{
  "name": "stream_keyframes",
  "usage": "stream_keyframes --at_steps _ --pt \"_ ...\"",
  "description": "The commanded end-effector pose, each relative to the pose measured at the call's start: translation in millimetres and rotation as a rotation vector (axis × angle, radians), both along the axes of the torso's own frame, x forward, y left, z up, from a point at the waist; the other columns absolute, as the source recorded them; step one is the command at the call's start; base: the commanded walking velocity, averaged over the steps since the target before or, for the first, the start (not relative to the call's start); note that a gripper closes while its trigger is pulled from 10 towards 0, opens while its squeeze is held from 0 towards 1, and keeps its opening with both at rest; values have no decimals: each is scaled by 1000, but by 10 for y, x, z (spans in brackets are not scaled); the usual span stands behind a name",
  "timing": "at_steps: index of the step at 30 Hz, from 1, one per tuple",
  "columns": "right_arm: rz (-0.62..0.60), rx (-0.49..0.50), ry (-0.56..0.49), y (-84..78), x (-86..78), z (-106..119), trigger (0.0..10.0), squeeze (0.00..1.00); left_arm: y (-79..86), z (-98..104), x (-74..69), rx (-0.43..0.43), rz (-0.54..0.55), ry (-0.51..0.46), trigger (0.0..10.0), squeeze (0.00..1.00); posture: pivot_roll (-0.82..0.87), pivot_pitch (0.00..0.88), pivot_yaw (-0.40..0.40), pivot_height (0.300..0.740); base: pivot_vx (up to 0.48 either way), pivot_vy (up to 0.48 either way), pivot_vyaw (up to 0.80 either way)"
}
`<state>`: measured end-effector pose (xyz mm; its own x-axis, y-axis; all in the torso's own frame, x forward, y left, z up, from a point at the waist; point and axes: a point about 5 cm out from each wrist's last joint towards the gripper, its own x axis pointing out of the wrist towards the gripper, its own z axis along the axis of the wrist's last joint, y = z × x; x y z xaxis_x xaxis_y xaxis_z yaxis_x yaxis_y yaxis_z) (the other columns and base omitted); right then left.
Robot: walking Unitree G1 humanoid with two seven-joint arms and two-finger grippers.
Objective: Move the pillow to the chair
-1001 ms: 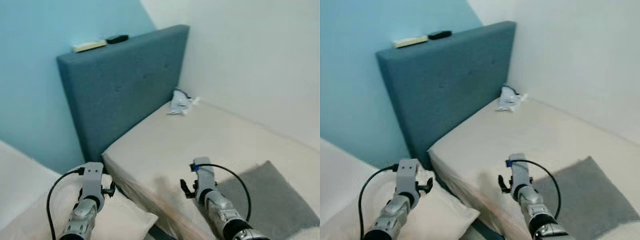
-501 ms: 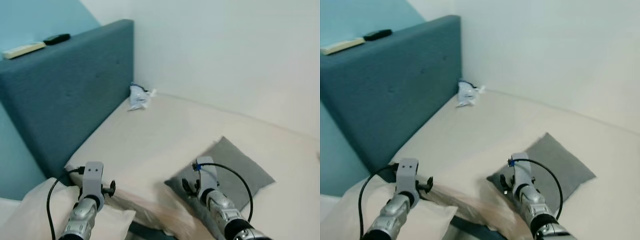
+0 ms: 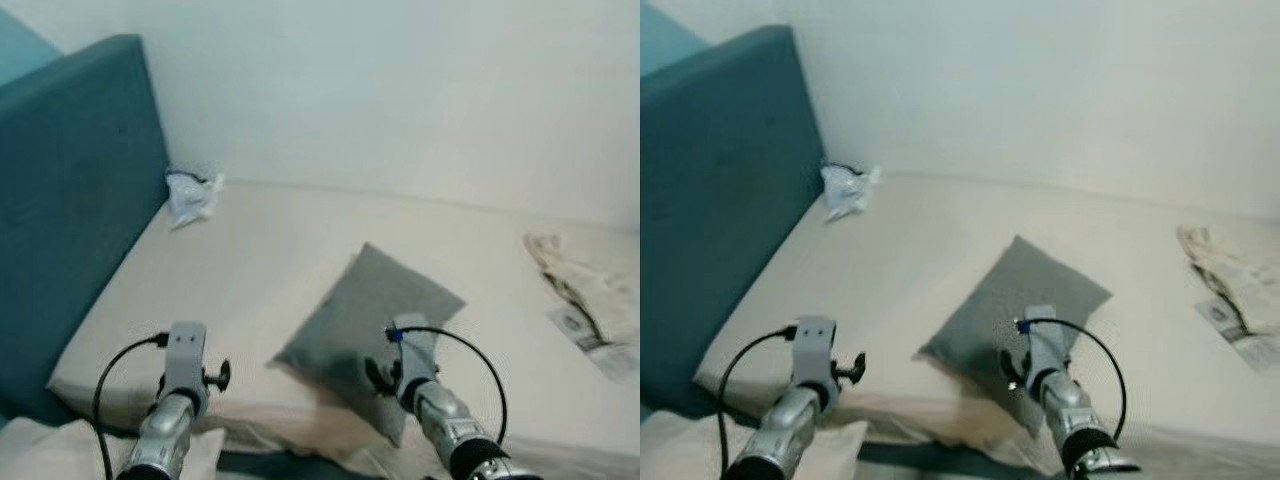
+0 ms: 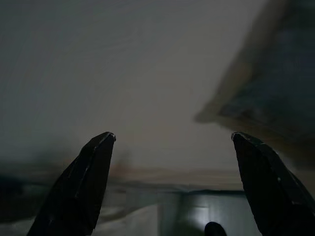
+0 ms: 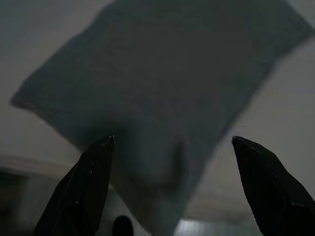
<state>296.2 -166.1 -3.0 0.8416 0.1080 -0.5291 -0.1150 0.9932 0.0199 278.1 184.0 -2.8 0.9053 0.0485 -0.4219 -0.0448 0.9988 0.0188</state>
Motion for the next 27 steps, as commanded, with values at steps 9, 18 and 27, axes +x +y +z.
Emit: stream_keyframes --at_steps 9,18,27 --pt "23 -34 16 19 -36 -40 10000 0 12 -30 -28 0 0 17 10000 0 -7 38 -58 740 0 0 -413" --pt "24 -23 15 36 -41 -44 10000 0 -16 -35 -33 -5 -20 19 10000 0 -9 49 -58 740 0 -107 0" --pt "23 -27 20 16 -61 -60 10000 0 -38 -54 -46 -13 -5 27 10000 0 -15 49 -56 740 0 -267 0"
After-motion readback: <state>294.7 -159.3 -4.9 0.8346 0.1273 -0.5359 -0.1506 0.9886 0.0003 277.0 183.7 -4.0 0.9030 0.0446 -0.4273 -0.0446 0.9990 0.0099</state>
